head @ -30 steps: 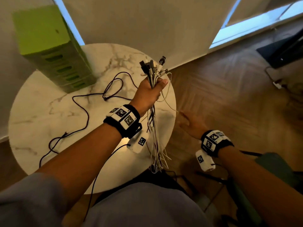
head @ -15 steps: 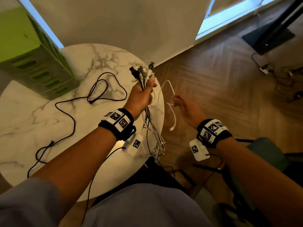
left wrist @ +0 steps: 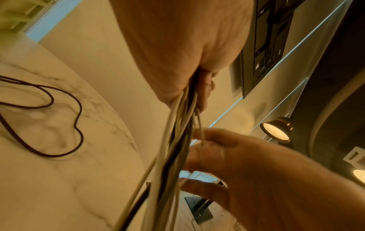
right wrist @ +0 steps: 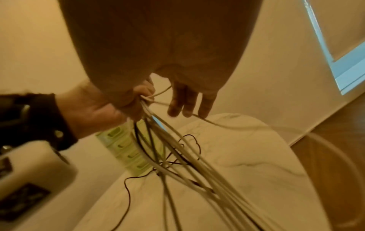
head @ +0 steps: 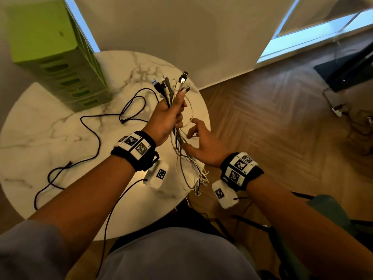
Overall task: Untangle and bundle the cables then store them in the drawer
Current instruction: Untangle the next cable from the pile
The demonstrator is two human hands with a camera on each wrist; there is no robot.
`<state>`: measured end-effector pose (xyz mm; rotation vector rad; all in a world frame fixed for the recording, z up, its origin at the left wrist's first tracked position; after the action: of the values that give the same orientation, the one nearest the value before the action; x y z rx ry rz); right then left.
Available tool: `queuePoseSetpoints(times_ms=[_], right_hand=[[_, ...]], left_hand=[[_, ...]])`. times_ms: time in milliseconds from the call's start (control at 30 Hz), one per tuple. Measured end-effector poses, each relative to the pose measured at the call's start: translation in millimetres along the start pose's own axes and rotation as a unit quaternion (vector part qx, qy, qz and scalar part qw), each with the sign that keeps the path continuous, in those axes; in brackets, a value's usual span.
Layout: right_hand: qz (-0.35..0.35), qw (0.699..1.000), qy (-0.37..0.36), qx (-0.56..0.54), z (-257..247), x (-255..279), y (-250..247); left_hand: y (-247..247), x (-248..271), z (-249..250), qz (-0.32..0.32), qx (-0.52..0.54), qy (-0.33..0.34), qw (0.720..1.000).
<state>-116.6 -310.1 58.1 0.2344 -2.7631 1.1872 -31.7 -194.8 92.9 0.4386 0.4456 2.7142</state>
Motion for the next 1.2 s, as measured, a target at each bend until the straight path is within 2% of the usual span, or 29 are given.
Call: queuePoseSetpoints(times_ms=[100,233,333,433,500,533,567,633,667,700,767,867,1000,1133,1200], right_hand=[[0.070,0.997,-0.001,-0.013,-15,-3,-13],[0.074,0.994,-0.070,0.035,-31,-5,-27],[0.107,0.993,-0.047,0.014,-23,-12,-42],[0.115,0.993,0.005,-0.005,8,-15,-48],[0.072,0.996,0.051,-0.003,36,-10,-44],[0.019,0.997,0.074,0.031,49,-4,-38],[-0.052,0.989,0.097,0.096,60,6,-31],[-0.181,0.950,0.144,0.212,84,27,-15],[-0.214,0.936,0.166,0.225,93,34,-9],[-0.223,0.936,0.176,0.209,95,36,-6],[-0.199,0.958,0.133,0.156,78,27,-5],[-0.162,0.984,0.026,0.065,20,-2,-5],[-0.127,0.991,-0.031,-0.033,-55,-34,6],[-0.055,0.991,-0.052,-0.110,-94,-34,17],[-0.056,0.987,-0.076,-0.131,-111,-28,22]], left_hand=[[-16,-4,1,0.049,-0.005,0.031,0.998],[-29,-9,1,0.098,-0.062,0.051,0.992],[-35,-13,3,0.109,-0.072,0.041,0.991],[-44,-17,3,0.133,-0.115,0.034,0.984],[-52,-18,2,0.144,-0.078,0.022,0.986],[-55,-18,2,0.141,-0.056,0.019,0.988],[-57,-17,3,0.133,-0.043,0.017,0.990],[-57,-15,7,0.111,-0.033,0.018,0.993],[-56,-14,8,0.100,-0.027,0.016,0.994],[-54,-13,9,0.091,-0.022,0.012,0.996],[-49,-10,10,0.073,-0.010,0.002,0.997],[-36,-2,15,0.038,-0.019,0.000,0.999],[-21,15,28,-0.032,-0.161,0.029,0.986],[-38,33,47,-0.070,-0.158,0.037,0.984],[-59,41,55,-0.051,-0.143,0.044,0.987]])
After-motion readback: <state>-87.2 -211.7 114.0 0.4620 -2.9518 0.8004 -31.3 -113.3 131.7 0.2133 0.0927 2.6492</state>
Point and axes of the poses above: each hand's wrist, its own x-axis away from the middle knuckle, its own y-axis out of the palm, z = x × y, the point moved 5 cm from there along -x, towards the middle knuckle, and after that the axes turned 9 degrees about x, right-handed, at the moved point
